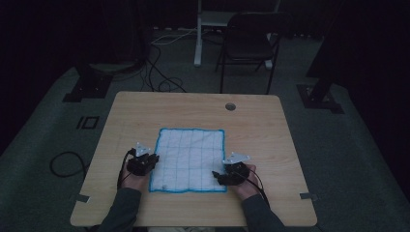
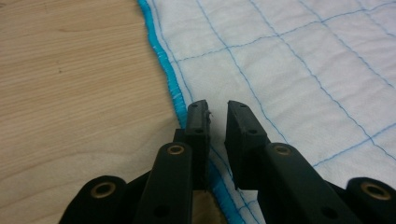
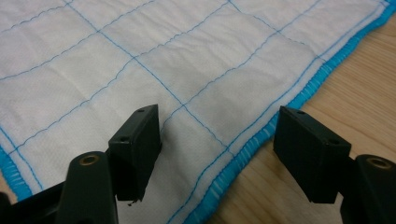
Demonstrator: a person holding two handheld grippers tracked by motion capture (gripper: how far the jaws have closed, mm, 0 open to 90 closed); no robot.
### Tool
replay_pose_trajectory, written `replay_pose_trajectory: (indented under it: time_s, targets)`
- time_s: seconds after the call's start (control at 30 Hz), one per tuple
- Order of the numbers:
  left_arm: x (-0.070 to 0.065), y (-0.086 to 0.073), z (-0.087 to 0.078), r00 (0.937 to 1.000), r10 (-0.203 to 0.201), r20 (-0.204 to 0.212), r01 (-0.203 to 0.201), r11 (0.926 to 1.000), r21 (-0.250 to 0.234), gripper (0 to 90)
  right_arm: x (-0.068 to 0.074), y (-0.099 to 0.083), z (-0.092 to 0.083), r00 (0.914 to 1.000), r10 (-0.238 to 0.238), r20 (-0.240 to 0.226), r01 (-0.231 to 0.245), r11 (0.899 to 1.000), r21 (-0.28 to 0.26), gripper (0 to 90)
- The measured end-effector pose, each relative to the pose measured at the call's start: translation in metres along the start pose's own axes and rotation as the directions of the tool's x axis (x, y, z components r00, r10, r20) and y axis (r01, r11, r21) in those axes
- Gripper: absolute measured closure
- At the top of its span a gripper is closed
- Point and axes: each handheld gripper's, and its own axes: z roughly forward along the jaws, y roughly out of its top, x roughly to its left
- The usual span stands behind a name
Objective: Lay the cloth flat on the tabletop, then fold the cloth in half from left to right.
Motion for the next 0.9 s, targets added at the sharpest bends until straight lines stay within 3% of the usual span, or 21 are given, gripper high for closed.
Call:
replay_pose_trajectory:
  time_s: [0.57,0.67,0.8,0.9]
  targets:
    - [-0.0024,-0.0005,0.0006,0.9997,0.020,0.015,-0.020,0.9998,-0.006,77.4,-0.0026,-0.0028,-0.0031,1.0000,0.004,0.008,-0.004,1.000,-0.005,34.5]
    - [-0.0037,0.0003,0.0005,0.9995,0.023,0.020,-0.023,0.9997,-0.002,73.6,-0.0025,-0.0029,-0.0032,1.0000,0.004,0.009,-0.004,1.000,-0.005,34.5]
    - [-0.0077,0.0019,-0.0013,0.9998,0.020,-0.008,-0.020,0.9996,-0.018,64.2,-0.0026,-0.0029,-0.0032,1.0000,0.005,0.008,-0.005,1.000,-0.005,34.5]
    - [-0.0089,0.0011,-0.0045,0.9979,0.022,-0.061,-0.024,0.9992,-0.032,61.9,-0.0026,-0.0030,-0.0032,1.0000,0.004,0.007,-0.004,1.000,-0.005,34.4]
